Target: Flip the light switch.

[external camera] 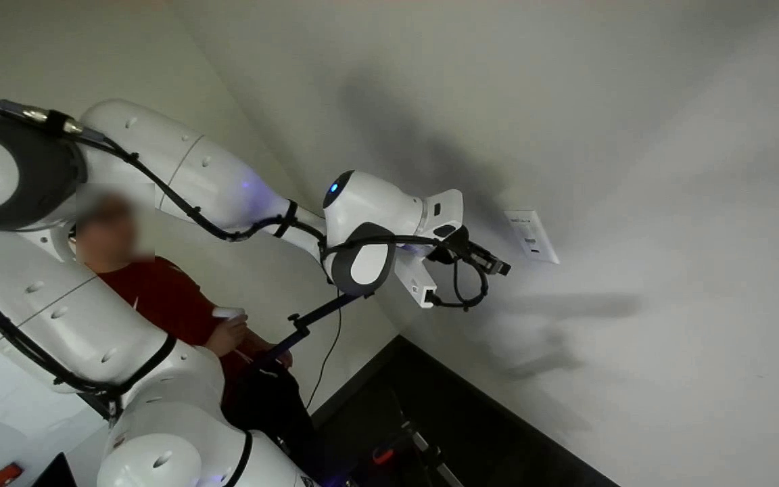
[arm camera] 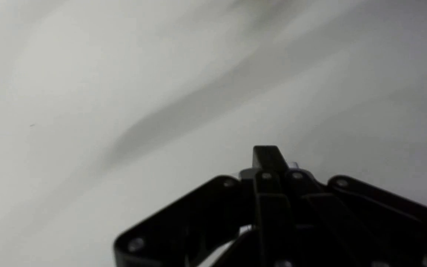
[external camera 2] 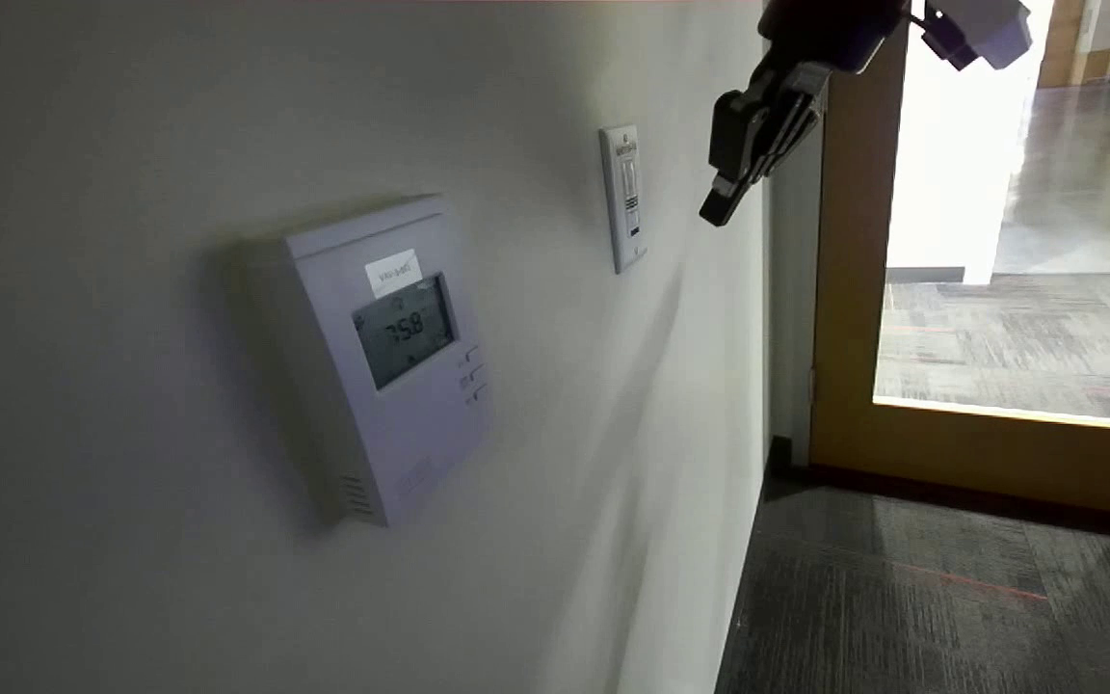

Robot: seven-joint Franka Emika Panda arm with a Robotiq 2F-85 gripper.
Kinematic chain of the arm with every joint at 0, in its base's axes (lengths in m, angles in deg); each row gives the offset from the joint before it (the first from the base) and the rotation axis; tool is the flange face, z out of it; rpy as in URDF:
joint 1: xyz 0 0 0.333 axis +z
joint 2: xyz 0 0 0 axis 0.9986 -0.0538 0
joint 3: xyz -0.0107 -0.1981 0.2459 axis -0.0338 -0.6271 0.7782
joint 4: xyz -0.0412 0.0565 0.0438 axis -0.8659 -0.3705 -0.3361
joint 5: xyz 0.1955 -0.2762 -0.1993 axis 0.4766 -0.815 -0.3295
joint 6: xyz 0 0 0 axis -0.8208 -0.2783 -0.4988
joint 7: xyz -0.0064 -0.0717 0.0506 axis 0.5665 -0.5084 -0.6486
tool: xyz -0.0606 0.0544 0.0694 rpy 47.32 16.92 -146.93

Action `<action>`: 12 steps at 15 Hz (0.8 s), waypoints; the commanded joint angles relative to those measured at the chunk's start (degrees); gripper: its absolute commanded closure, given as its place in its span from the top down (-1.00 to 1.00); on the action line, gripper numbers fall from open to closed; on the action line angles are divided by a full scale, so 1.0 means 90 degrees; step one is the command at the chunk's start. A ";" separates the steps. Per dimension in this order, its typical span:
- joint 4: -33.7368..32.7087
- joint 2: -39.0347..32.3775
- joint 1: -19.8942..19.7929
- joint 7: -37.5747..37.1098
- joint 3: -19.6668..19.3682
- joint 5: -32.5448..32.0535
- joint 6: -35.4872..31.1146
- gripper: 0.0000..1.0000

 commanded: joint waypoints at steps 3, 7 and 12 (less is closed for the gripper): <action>-0.0101 -0.0131 0.0011 0.0002 0.0032 -0.0006 -0.0010 -0.98; -0.0226 -0.0227 -0.0006 0.0025 -0.0002 -0.0021 -0.0038 -1.00; -0.0486 -0.0366 -0.0063 0.0088 -0.0037 -0.0070 0.0048 -1.00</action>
